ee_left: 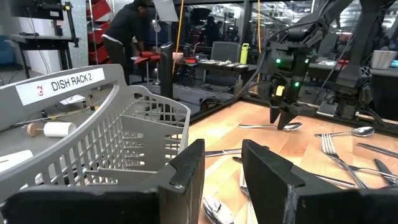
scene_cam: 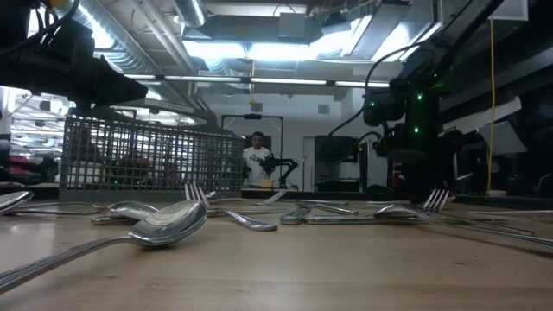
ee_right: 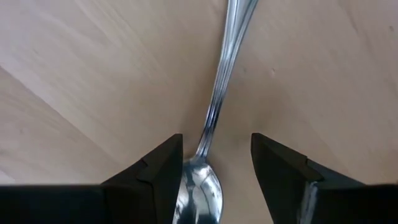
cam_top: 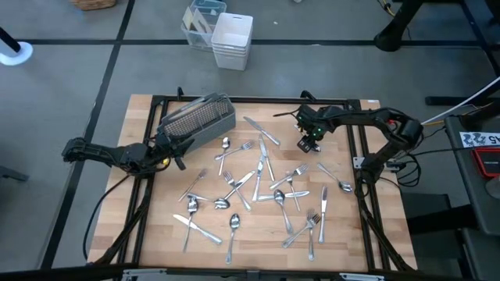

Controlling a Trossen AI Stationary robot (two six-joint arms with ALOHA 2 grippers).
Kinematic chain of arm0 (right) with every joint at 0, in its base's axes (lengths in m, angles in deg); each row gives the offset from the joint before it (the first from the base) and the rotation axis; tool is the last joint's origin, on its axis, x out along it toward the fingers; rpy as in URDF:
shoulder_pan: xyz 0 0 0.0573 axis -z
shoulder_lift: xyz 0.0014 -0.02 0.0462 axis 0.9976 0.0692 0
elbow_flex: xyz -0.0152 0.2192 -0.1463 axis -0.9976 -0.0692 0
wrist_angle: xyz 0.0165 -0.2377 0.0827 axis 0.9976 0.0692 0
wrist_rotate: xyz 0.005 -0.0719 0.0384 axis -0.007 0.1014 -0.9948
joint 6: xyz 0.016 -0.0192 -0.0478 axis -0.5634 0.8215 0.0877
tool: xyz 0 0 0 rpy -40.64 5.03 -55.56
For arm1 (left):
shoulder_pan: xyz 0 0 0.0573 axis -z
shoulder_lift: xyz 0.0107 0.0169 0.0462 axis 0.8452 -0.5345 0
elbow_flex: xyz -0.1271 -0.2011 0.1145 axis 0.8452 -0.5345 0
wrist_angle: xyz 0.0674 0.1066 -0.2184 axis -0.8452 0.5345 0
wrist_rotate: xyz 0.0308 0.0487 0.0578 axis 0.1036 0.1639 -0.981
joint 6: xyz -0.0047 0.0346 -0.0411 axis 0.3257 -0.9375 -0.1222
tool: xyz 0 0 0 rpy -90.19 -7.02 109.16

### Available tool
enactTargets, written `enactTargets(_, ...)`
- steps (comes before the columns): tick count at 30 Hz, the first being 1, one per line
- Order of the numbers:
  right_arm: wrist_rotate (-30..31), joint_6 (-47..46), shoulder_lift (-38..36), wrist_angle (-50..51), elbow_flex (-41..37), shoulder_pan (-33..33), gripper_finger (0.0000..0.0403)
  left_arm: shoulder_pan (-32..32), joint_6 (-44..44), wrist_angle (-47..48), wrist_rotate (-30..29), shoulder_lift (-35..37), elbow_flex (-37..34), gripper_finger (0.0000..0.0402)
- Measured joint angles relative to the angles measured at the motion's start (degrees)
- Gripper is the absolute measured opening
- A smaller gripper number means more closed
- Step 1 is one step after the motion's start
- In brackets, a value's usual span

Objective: Sort silverware
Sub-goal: Put the silver spoon into the silverware rack

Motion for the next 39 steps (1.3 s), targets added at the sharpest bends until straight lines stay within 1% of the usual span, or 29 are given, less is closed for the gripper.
enactTargets(3,0.0,0.0,1.0,-0.8,0.0,0.0,0.019,0.0,0.0,0.0,0.0,0.0,0.0,0.01)
enactTargets(6,-0.4,0.0,2.0,-0.8,0.2,0.0,0.017,0.0,0.0,0.0,0.0,0.0,0.0,0.01)
enactTargets(9,-1.0,0.0,2.5,-0.9,0.2,0.0,0.0133,0.0,0.0,0.0,0.0,0.0,0.0,0.01)
enactTargets(16,-2.1,0.3,2.5,-1.0,0.2,-0.1,0.002,0.0,0.0,0.0,0.0,0.0,0.0,0.01)
enactTargets(18,-2.4,1.5,2.5,-0.6,0.4,-0.1,0.0012,0.0,0.0,0.0,0.0,0.0,0.0,0.01)
enactTargets(20,-2.4,1.7,2.7,1.2,1.7,-0.1,0.002,0.0,0.0,0.0,0.0,0.0,0.0,0.01)
enactTargets(22,-1.4,2.1,3.0,4.2,3.6,-0.1,0.0024,0.0,0.0,0.0,0.0,0.0,0.0,0.01)
enactTargets(24,-1.0,3.4,3.0,7.8,6.2,0.0,0.0018,0.0,0.0,0.0,0.0,0.0,0.0,0.01)
enactTargets(26,1.1,5.7,2.9,9.8,9.4,-0.6,0.0009,0.0,0.0,0.0,0.0,0.0,0.0,0.01)
enactTargets(28,4.9,8.0,2.9,13.5,12.4,-1.9,0.0009,0.0,0.0,0.0,0.0,0.0,0.0,0.01)
enactTargets(33,13.3,15.7,2.8,19.9,22.0,-7.1,0.0008,0.0,0.0,0.0,0.0,0.0,0.0,0.01)
enactTargets(36,19.0,22.4,2.8,20.1,27.7,-11.0,0.0007,0.0,1.0,0.0,0.0,0.0,0.0,0.01)
enactTargets(39,27.3,30.5,2.8,19.0,32.8,-15.2,0.0008,0.0,1.6,0.0,0.0,0.0,0.0,0.01)
